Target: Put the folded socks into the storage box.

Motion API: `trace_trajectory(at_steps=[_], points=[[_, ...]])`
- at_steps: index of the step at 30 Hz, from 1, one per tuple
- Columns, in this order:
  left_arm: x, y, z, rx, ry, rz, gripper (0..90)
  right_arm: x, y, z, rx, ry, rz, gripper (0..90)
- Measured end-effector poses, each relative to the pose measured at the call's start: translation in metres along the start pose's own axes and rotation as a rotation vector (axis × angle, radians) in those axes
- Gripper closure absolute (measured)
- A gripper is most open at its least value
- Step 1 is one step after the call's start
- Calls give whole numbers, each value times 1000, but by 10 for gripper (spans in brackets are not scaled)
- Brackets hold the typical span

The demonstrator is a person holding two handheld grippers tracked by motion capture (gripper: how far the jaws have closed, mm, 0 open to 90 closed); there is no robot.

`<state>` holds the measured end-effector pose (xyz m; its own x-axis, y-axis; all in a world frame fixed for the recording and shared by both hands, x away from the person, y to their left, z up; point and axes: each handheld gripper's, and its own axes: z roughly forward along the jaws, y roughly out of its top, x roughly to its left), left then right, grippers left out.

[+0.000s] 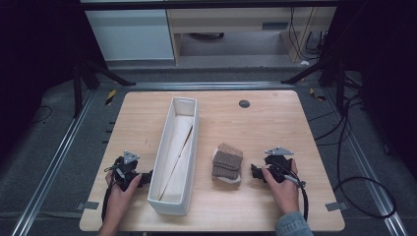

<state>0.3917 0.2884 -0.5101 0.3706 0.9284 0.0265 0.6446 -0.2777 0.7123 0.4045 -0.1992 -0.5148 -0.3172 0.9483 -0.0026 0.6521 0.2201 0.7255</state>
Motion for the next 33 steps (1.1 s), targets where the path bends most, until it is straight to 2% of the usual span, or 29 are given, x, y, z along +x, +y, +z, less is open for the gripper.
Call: trace_trajectory(at_steps=[11,15,27,31,32,33], points=[[-1,-1,0,-2,-3,1,0,0,-1,-1,-1,3,5,9],[-1,-1,0,-2,-4,1,0,0,-2,-6,6,8,4,63],[-1,-1,0,-2,-2,-2,0,1,11,-42,10,34,-91,65],[-1,0,0,1,-3,-3,0,5,22,-55,27,61,-150,73],[-1,0,0,1,-3,-3,0,5,22,-55,27,61,-150,73],[-1,0,0,2,-3,-3,0,7,26,-61,31,68,-176,74]])
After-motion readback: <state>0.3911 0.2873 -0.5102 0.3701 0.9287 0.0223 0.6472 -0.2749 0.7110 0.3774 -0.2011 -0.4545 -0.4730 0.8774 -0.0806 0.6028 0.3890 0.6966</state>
